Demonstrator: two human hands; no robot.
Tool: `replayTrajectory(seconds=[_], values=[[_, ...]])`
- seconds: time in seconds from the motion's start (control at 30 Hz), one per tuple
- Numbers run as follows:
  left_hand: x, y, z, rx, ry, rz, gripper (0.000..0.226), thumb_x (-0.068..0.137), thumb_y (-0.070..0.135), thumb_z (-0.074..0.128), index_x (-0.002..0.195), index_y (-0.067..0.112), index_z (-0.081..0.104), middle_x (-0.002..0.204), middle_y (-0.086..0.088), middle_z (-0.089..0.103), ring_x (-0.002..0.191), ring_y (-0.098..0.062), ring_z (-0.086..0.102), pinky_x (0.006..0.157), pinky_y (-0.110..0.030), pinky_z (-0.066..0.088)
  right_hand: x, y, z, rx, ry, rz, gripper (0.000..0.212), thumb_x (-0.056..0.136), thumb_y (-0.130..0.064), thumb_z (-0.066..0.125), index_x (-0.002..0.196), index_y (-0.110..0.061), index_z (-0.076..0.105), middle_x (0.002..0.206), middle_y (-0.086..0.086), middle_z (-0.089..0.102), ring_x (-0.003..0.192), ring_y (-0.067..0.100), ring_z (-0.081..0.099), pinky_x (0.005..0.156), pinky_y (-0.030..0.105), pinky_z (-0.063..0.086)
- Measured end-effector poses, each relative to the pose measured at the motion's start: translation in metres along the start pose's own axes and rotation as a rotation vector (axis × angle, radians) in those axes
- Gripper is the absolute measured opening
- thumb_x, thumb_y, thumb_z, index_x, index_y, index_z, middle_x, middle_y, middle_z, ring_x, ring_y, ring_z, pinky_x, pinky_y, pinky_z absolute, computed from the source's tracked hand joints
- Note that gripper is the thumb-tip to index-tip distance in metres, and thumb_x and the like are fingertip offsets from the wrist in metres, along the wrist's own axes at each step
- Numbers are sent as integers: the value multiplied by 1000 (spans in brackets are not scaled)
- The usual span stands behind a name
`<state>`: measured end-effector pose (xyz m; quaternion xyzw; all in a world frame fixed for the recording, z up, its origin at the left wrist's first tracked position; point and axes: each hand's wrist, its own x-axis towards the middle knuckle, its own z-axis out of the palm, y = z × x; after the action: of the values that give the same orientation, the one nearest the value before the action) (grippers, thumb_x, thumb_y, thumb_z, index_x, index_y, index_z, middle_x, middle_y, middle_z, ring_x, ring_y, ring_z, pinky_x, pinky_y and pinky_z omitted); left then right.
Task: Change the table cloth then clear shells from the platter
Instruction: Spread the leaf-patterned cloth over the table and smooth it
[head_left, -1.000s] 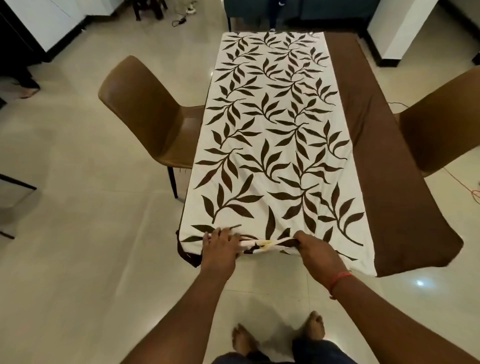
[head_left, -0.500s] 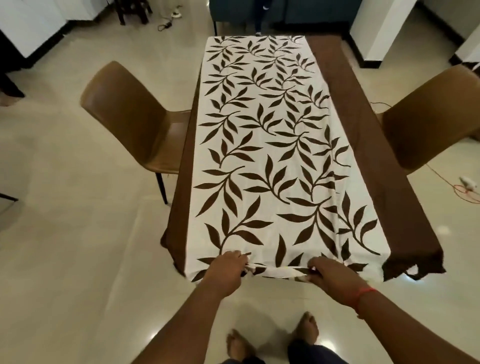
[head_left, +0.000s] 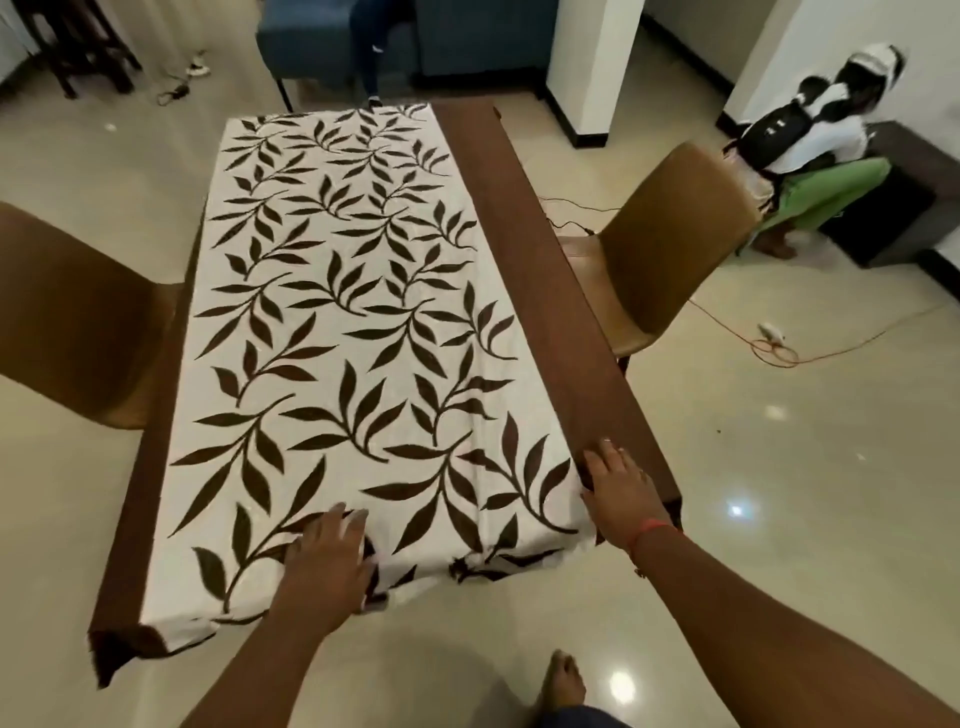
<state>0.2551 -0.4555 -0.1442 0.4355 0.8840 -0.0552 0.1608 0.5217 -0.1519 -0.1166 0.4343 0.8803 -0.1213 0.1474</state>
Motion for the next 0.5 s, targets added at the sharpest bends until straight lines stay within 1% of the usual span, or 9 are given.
replayTrajectory(seconds=[0.1, 0.13, 0.17, 0.23, 0.27, 0.3, 0.37, 0.47, 0.5], values=[[23, 56, -6, 21, -51, -50, 80, 73, 51, 76, 141, 19, 50, 144, -22, 48, 122, -45, 53, 84, -60, 54, 24, 27, 2, -72, -82, -21, 69, 100, -51, 34, 158, -25, 6, 165, 12, 0, 152, 33, 5, 119, 48, 18], [27, 71, -8, 17, -44, -85, 81, 79, 55, 69, 147, 23, 42, 151, -22, 39, 130, -47, 45, 89, -61, 51, 27, 32, 4, -107, -98, -35, 71, 100, -53, 32, 158, -24, 3, 165, 15, -1, 152, 34, 4, 120, 48, 16], [31, 87, -8, 2, -58, -127, 80, 87, 59, 57, 154, 29, 27, 160, -20, 23, 140, -47, 30, 99, -61, 44, 29, 39, 7, -136, -103, -49, 71, 100, -54, 29, 158, -23, 2, 164, 18, 0, 152, 35, 5, 121, 48, 15], [39, 112, -8, -20, -127, -231, 76, 95, 62, 36, 157, 35, 0, 164, -15, -8, 148, -47, 0, 113, -60, 24, 29, 54, 12, -150, -65, -65, 69, 99, -54, 20, 157, -19, 16, 161, 24, 14, 149, 39, 19, 118, 50, 22], [38, 119, -4, -26, -159, -253, 76, 95, 62, 31, 156, 35, -6, 164, -15, -15, 148, -47, -7, 115, -61, 19, 29, 60, 12, -144, -39, -70, 71, 97, -55, 14, 153, -16, 32, 155, 27, 29, 143, 41, 33, 113, 51, 33], [35, 126, -3, -38, -149, -255, 77, 95, 64, 29, 156, 35, -8, 163, -15, -17, 148, -47, -9, 115, -62, 17, 29, 66, 12, -129, -72, -75, 75, 97, -55, 8, 144, -13, 48, 146, 28, 44, 133, 42, 48, 104, 52, 43], [27, 131, 3, -41, -116, -250, 80, 90, 69, 29, 157, 34, 2, 164, -17, -10, 148, -49, 0, 112, -64, 22, 25, 75, 17, -142, -61, -118, 84, 100, -53, 0, 126, -7, 66, 126, 30, 61, 113, 43, 63, 88, 51, 54], [20, 136, -3, -38, -127, -265, 82, 81, 73, 36, 153, 34, 28, 163, -18, 14, 144, -50, 24, 103, -66, 35, 27, 78, 17, -203, 8, -153, 90, 100, -53, -1, 111, -2, 73, 112, 35, 65, 100, 48, 67, 81, 56, 56], [18, 138, -6, -38, -148, -257, 81, 80, 72, 38, 153, 36, 30, 163, -17, 16, 144, -49, 25, 103, -66, 35, 29, 75, 13, -210, 4, -153, 89, 100, -54, 4, 106, -1, 75, 107, 37, 66, 96, 50, 67, 80, 58, 56]])
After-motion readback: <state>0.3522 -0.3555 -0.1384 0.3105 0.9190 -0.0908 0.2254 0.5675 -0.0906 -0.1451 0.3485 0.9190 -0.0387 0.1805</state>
